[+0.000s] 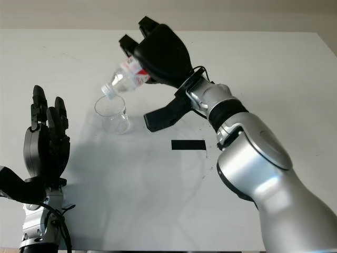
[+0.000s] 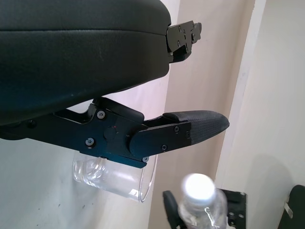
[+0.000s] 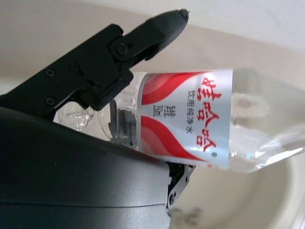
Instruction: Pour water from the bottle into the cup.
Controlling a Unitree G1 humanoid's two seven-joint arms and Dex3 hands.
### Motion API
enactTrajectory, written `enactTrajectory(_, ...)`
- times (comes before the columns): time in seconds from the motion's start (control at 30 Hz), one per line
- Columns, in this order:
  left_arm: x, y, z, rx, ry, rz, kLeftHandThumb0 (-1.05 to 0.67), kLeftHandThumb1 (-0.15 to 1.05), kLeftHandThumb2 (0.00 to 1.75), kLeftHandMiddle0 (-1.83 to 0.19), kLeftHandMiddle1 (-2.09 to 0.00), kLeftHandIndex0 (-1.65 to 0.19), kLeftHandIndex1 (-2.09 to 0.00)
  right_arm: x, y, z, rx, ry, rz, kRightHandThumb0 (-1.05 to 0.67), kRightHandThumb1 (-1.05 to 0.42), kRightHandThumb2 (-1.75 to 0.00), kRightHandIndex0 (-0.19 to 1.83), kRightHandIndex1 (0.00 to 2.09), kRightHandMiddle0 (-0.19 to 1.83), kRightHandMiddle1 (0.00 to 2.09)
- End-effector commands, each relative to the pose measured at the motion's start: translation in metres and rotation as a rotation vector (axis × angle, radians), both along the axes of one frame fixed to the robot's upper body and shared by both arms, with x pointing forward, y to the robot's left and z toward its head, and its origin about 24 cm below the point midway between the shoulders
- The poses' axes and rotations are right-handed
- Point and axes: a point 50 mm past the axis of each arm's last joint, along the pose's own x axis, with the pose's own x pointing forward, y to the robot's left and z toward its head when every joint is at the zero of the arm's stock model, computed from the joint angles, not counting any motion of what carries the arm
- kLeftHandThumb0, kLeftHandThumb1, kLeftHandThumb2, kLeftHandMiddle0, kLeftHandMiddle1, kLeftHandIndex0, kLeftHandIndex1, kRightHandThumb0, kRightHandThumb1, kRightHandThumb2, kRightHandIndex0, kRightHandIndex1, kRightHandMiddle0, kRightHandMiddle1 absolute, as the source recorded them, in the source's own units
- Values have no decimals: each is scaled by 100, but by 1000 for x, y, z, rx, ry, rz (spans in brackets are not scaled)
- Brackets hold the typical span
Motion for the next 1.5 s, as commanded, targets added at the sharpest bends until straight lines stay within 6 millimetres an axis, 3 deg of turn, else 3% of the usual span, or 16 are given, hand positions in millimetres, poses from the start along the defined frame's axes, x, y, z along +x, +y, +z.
enactTrajectory(0.0,-7,-3,-19,-40,63,-1,-64,105,57,13,-5,19,-2,1,-3,-2,140,83,3,-38,-105,-16,123,209,89,209)
enactTrajectory(0.1,-9,-1,-19,-33,64,-2,-64,105,56,14,-5,19,0,3,-11,-13,331,259,12,-34,-105,-20,131,209,107,209)
enactTrajectory(0.23,-10,1,-18,-24,67,0,-65,105,56,14,-5,19,-1,5,-20,-27,517,451,38,-30,-105,-22,134,209,114,209)
enactTrajectory(0.7,-11,3,-18,-10,82,-5,-66,105,56,13,-5,19,0,2,-49,-65,931,923,200,-26,-105,-36,111,209,92,209)
enactTrajectory(0.87,-9,4,-17,-8,82,-3,-66,105,56,13,-5,19,-1,-7,-64,-75,1123,1119,324,-27,-105,-42,125,209,89,209)
enactTrajectory(1.13,-5,2,-16,0,80,-12,-66,105,57,12,-6,19,-1,-33,-76,-76,1152,1151,356,-31,-105,-42,132,209,102,209)
enactTrajectory(1.47,-5,5,-14,-7,78,-6,-64,105,58,12,-5,19,-1,-50,-78,-99,1199,1204,324,-30,-105,-44,135,209,106,209)
